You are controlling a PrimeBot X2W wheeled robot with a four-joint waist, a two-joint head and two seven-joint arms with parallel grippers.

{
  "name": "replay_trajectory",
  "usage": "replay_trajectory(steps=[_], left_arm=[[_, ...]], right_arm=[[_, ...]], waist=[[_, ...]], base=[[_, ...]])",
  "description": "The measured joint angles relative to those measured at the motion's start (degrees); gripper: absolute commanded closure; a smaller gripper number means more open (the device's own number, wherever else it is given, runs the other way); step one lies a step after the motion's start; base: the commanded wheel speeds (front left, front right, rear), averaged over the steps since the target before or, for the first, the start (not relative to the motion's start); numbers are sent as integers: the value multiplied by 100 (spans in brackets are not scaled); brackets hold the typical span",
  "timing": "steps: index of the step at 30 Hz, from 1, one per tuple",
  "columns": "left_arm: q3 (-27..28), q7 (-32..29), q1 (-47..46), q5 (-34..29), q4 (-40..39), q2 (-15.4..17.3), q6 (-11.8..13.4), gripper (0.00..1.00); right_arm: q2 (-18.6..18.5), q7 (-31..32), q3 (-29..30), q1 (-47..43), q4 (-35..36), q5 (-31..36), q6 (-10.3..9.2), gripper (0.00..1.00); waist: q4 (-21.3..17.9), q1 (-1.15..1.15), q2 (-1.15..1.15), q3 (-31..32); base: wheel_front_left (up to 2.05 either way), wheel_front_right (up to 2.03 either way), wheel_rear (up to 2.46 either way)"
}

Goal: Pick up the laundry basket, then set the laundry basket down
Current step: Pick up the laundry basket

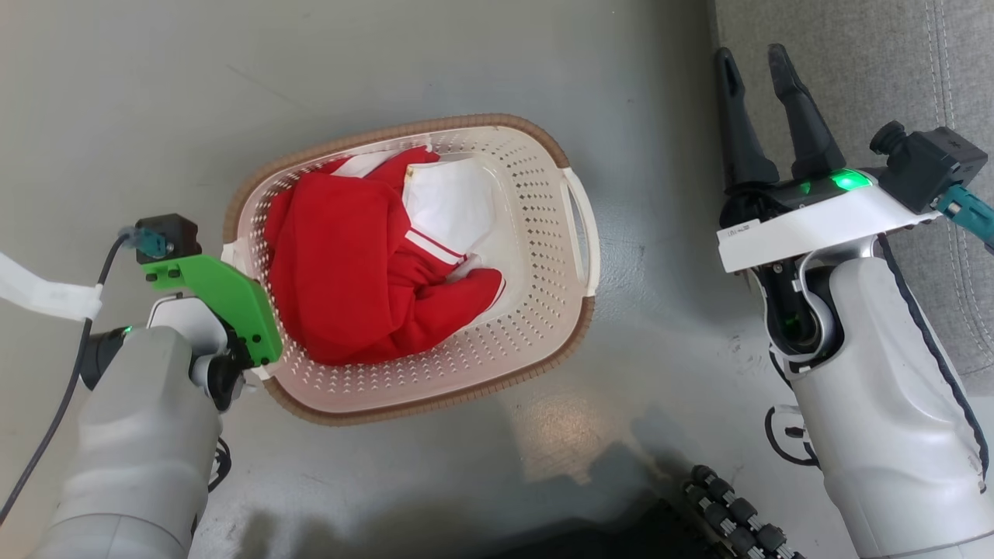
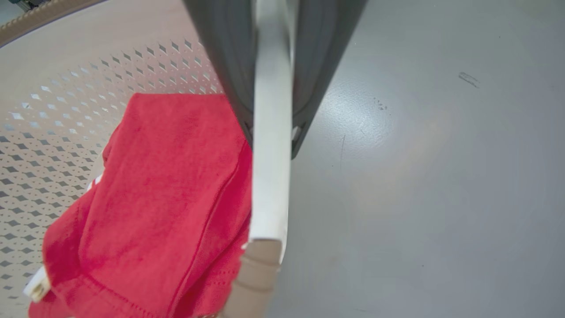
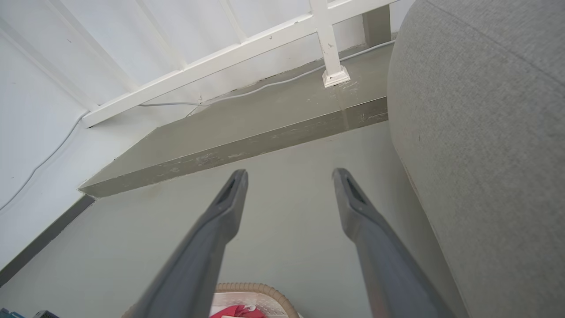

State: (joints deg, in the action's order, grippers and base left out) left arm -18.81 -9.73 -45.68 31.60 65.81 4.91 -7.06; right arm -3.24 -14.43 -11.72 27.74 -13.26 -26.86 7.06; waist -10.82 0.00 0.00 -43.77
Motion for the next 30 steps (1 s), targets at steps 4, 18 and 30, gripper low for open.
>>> replay_trajectory(steps=[4, 18, 30], left_arm=[[2, 1, -74, -20, 12, -5, -1, 100], [-70, 4, -133, 113, 40, -44, -7, 0], [-177, 102, -133, 212, 80, -66, -7, 0]], right_arm=[[0, 0, -8, 0, 0, 0, 0, 0], [1, 0, -24, 1, -2, -36, 0, 0], [1, 0, -47, 8, -78, -53, 0, 0]], waist=[[-15, 0, 0, -11], [-15, 0, 0, -48], [2, 0, 0, 72]], base=[[0, 0, 0], [0, 0, 0], [0, 0, 0]])
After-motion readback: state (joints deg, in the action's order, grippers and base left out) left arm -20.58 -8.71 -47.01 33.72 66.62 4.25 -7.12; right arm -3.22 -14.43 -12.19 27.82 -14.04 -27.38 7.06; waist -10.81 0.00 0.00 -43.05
